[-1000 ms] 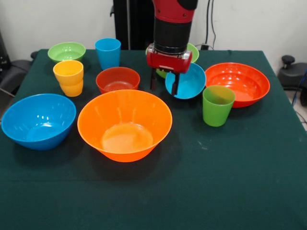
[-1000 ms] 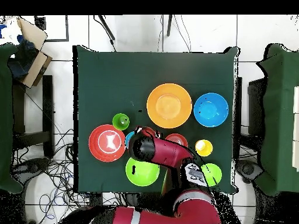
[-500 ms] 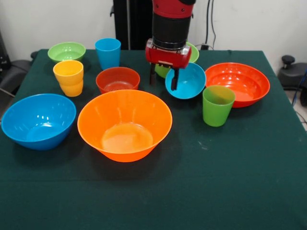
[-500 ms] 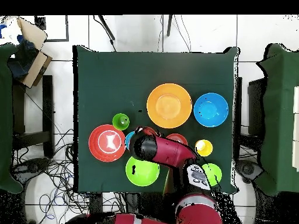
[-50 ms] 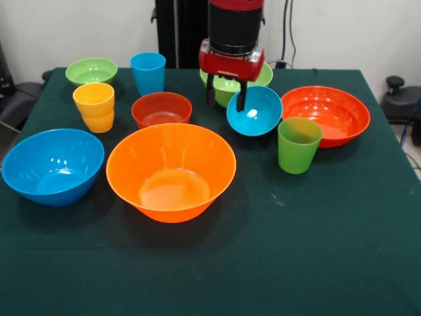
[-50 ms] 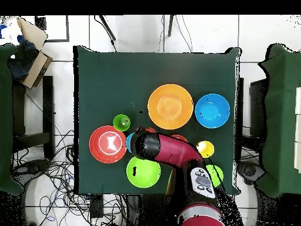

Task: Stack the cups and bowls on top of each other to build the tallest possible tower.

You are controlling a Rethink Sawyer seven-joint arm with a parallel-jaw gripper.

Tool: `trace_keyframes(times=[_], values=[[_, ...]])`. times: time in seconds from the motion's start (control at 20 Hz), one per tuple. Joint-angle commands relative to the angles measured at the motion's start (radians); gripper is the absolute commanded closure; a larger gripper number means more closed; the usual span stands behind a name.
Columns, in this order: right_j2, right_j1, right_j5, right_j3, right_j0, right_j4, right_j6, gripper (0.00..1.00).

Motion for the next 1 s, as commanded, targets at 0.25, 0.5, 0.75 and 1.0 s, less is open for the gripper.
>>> trace_keyframes(times=[0.25, 0.5, 0.75, 1.0], values=[[0.084, 0.027, 0.057, -0.071, -0.021, -0.073, 0.009, 0.0], [0.096, 0.038, 0.045, -0.071, -0.034, -0.076, 0.005, 0.0], [0.107, 0.05, 0.032, -0.072, -0.043, -0.086, 0.006, 0.0], [0.116, 0.051, 0.04, -0.072, -0.048, -0.089, 0.009, 0.0]])
